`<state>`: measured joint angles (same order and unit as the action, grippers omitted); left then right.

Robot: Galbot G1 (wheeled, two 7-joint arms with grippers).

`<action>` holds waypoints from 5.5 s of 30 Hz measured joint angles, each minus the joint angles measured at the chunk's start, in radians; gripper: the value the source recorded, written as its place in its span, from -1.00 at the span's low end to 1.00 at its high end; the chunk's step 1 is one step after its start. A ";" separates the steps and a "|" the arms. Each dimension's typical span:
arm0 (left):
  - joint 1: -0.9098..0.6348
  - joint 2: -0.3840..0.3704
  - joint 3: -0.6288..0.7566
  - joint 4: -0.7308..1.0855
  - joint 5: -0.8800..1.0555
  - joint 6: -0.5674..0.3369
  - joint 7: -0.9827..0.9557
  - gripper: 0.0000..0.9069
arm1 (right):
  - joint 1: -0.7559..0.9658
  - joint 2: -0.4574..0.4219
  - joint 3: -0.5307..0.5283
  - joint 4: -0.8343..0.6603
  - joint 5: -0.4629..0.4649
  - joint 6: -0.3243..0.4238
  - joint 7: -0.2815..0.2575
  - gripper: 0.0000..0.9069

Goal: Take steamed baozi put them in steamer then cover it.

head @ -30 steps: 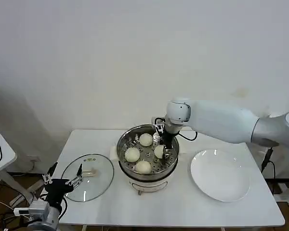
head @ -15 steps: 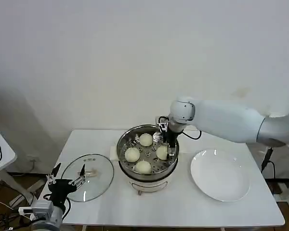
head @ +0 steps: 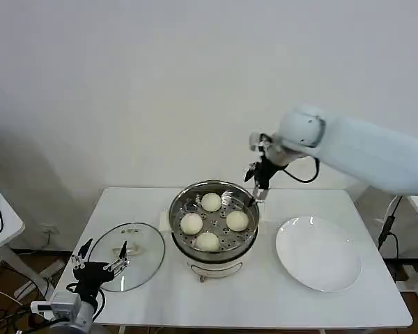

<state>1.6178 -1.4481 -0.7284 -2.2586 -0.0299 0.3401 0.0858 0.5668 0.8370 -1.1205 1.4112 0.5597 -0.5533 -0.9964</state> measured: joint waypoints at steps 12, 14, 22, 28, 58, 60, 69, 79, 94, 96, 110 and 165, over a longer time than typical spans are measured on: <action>0.003 -0.025 -0.009 0.021 0.000 -0.027 0.001 1.00 | -0.482 -0.193 0.618 0.180 0.068 0.099 0.218 1.00; 0.007 -0.025 -0.010 0.026 0.002 -0.031 -0.001 1.00 | -0.610 -0.195 0.754 0.221 0.068 0.117 0.252 1.00; 0.010 -0.030 -0.015 0.039 0.001 -0.051 -0.003 1.00 | -1.130 -0.109 1.287 0.377 0.019 0.212 0.345 1.00; 0.010 -0.033 -0.011 0.049 0.014 -0.057 -0.004 1.00 | -1.469 0.026 1.617 0.465 -0.044 0.326 0.407 1.00; 0.035 0.032 0.027 0.125 0.361 -0.132 -0.077 1.00 | -2.173 0.477 1.931 0.557 -0.166 0.597 0.772 1.00; 0.043 0.051 0.040 0.141 0.437 -0.139 -0.084 1.00 | -2.174 0.482 1.936 0.564 -0.169 0.591 0.785 1.00; 0.024 0.141 0.108 0.238 0.822 -0.175 -0.134 1.00 | -2.164 0.512 1.936 0.593 -0.195 0.561 0.844 1.00; -0.064 0.189 0.170 0.397 1.091 -0.211 -0.163 1.00 | -2.141 0.516 1.951 0.597 -0.221 0.537 0.874 1.00; -0.204 0.208 0.218 0.576 1.215 -0.224 -0.188 1.00 | -2.133 0.528 1.961 0.563 -0.252 0.535 0.883 1.00; -0.222 0.212 0.225 0.593 1.228 -0.225 -0.192 1.00 | -2.134 0.531 1.962 0.563 -0.254 0.535 0.883 1.00; -0.321 0.215 0.239 0.678 1.281 -0.234 -0.177 1.00 | -2.149 0.535 1.965 0.563 -0.269 0.547 0.876 1.00; -0.405 0.156 0.247 0.837 1.233 -0.245 -0.284 -1.00 | -2.185 0.570 1.953 0.548 -0.344 0.607 0.867 1.00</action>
<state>1.2133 -1.2925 -0.4810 -1.4218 1.2034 0.0949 -0.1986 -1.6187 1.4074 0.8329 1.9589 0.2153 0.0534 -0.1289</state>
